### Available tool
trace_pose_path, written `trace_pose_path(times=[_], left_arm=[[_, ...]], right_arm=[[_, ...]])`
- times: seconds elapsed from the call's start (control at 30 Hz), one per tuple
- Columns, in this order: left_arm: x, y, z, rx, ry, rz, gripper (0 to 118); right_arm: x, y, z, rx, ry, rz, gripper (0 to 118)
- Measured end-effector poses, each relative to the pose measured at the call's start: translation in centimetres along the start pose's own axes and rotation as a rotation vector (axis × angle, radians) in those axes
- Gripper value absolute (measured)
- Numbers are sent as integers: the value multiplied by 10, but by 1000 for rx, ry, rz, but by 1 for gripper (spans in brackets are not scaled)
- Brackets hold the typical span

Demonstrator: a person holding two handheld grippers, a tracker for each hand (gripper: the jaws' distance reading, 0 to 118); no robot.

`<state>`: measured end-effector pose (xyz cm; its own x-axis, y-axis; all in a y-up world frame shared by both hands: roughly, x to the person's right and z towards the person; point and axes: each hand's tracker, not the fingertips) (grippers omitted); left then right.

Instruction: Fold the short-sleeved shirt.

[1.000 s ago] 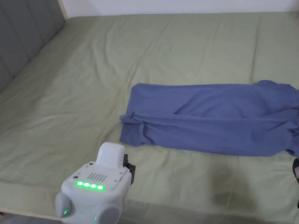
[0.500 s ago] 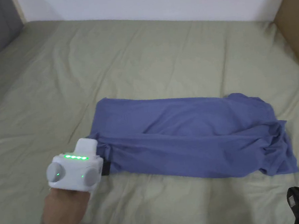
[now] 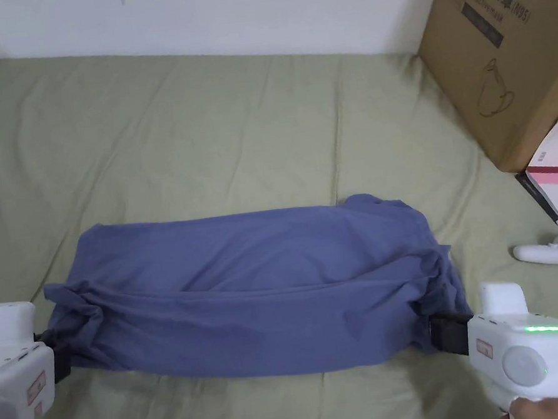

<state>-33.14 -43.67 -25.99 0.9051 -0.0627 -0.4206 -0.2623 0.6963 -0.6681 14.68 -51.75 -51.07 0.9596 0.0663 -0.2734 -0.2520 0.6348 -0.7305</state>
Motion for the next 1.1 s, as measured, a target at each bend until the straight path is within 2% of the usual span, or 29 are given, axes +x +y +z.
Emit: trace_pose_path(times=[0.03,0.07,0.1,0.13,0.17,0.2,0.23,0.3,0.47,0.5,0.57,0.63,0.73,0.87,0.97,1.0,1.03,1.07,1.1], left_arm=[[2,2,2,0,-6,-2,6],[4,3,2,-3,-14,2,6],[1,5,-3,-10,-22,9,6],[-1,4,-7,-19,-27,12,6],[-1,2,-10,-27,-22,10,6],[-1,0,-11,-30,-21,11,5],[-9,-1,-17,-44,-39,21,5],[-12,-2,-15,-50,-47,28,5],[-26,10,26,5,-90,29,5],[-29,12,36,-7,-141,17,5],[-34,11,59,-6,-149,-3,5],[-46,3,68,-29,-158,-3,5],[-61,-26,70,-86,-152,46,5],[-66,-75,53,-187,-147,140,5],[-58,-97,43,-214,-129,150,5],[-57,-100,43,-191,-128,149,6],[-54,-99,50,-173,-120,157,9],[-53,-95,57,-158,-107,167,31],[-49,-90,71,-90,-74,136,58]], right_arm=[[0,2,-8,-44,19,-8,105],[0,4,-16,-81,59,-14,94],[-1,5,-20,-102,79,-9,71],[-1,6,-21,-119,119,-2,53],[-4,5,-15,-102,99,-8,39],[-4,6,-9,-96,106,-7,10],[-3,9,-4,-93,171,-31,7],[-3,14,14,-78,157,-30,7],[14,33,80,-7,221,-59,7],[16,35,93,-11,230,-60,7],[22,32,120,-26,274,-55,7],[25,20,138,-40,271,-50,7],[29,-14,143,-115,241,-49,7],[28,-67,122,-234,234,-127,7],[21,-88,107,-257,210,-141,8],[23,-91,106,-235,237,-191,15],[26,-93,108,-210,275,-239,37],[27,-91,113,-207,279,-276,82],[28,-87,121,-201,265,-269,103]])
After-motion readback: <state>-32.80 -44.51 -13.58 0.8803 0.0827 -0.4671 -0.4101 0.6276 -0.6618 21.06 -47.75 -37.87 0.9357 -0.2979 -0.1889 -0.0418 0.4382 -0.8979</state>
